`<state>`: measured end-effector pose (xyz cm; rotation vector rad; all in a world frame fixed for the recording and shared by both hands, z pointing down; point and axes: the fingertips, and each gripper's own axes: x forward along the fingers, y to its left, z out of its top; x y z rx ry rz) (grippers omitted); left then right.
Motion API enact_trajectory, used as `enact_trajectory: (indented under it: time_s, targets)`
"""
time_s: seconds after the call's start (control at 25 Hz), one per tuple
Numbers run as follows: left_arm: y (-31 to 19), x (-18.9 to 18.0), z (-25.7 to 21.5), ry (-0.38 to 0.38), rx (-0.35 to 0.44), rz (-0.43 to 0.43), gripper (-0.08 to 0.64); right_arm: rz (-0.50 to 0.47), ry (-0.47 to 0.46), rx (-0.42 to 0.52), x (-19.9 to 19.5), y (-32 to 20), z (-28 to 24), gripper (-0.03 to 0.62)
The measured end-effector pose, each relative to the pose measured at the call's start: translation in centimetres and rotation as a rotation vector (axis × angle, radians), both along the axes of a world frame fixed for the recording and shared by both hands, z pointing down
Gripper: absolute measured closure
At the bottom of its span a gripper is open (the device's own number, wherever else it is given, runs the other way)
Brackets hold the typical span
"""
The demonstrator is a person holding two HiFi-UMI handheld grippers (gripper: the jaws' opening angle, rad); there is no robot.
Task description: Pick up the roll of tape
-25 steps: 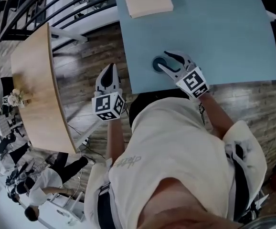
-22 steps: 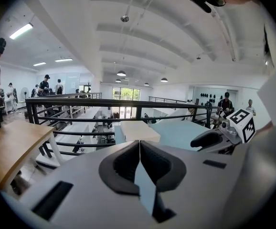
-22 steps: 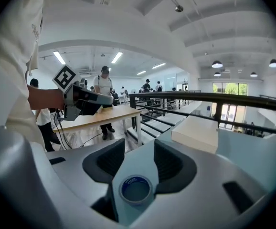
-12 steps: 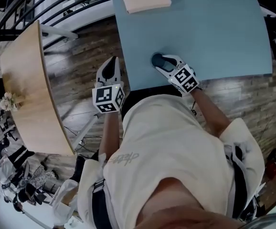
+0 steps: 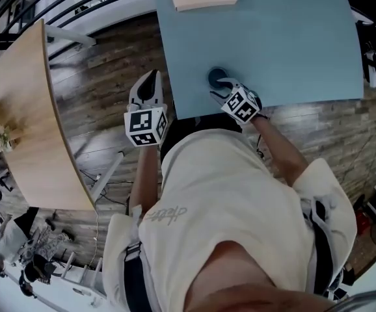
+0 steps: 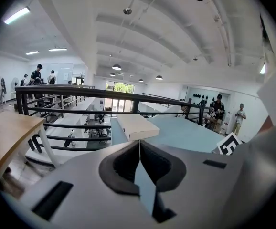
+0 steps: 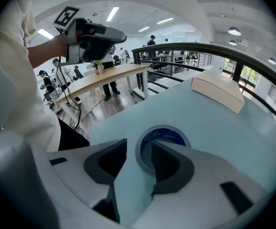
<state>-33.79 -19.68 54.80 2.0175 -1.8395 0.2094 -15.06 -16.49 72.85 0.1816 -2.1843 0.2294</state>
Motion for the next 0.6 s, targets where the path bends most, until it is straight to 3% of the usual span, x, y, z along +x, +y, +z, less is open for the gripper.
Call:
enact_trajectory:
  time_s: [0.4, 0.6]
  targets:
    - [1.7, -2.0, 2.9, 0.054, -0.046, -0.010, 0.540, -0.122, 0.198, 0.063, -1.3, 0.3, 2.7, 0.465]
    - [2.7, -2.2, 3.3, 0.074, -0.046, -0.017, 0.540, -0.131, 0.264, 0.058, -1.0, 0.8, 3.6, 0.488]
